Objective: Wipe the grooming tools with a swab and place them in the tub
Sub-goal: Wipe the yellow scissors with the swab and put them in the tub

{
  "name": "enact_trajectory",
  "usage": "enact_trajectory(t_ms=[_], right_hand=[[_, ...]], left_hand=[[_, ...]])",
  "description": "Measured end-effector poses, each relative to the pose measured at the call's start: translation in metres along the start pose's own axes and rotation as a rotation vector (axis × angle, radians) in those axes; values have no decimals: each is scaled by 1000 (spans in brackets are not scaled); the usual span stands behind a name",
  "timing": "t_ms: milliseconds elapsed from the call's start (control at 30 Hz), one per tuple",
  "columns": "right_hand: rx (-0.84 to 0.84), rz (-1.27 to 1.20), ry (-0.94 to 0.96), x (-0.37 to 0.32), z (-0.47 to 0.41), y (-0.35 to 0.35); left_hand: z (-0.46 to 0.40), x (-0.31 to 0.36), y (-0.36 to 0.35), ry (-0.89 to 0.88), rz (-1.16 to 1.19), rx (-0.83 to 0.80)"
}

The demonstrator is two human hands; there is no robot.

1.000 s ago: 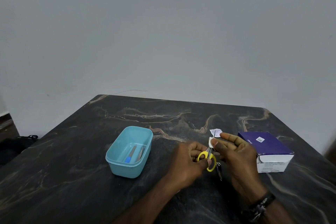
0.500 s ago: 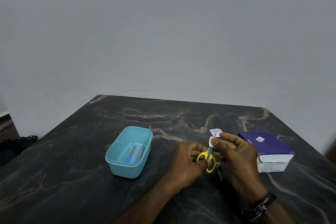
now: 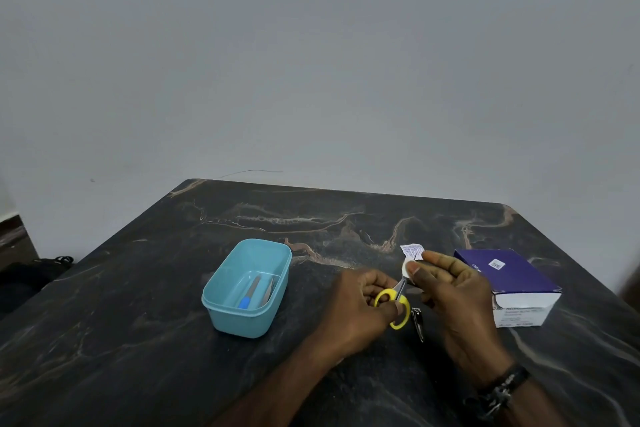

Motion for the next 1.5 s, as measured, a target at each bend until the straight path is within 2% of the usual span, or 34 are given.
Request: enact_trajectory(t_ms=[167, 400, 733, 900, 1067, 1300, 1500], right_hand=[[73, 19, 24, -5, -2, 5], [68, -15, 15, -7, -2, 5], [-102, 54, -57, -5, 6, -7], [-141, 110, -71, -5, 6, -8], [-87, 257, 39, -8, 2, -2], [-129, 299, 85, -5, 5, -7], [-273, 289, -24, 0, 11, -16]], left_hand=[[1, 0, -2, 28, 22, -27], [-6, 6, 16, 67, 310, 218], [-6, 6, 30, 39, 655, 436], [-4, 10, 34, -27, 509, 511], [-5, 6, 34, -64, 378, 537], [-4, 7, 25, -126, 249, 409], [-4, 7, 21, -208, 131, 376]])
Point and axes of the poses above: each hand's wrist, its own z-axis away from the middle knuckle, its own y-axis out of the back of the hand, x = y × z, the point moved 3 cm from there along -z, towards the middle knuckle, and after that the axes turned 5 degrees about y, right-handed, at the moved point
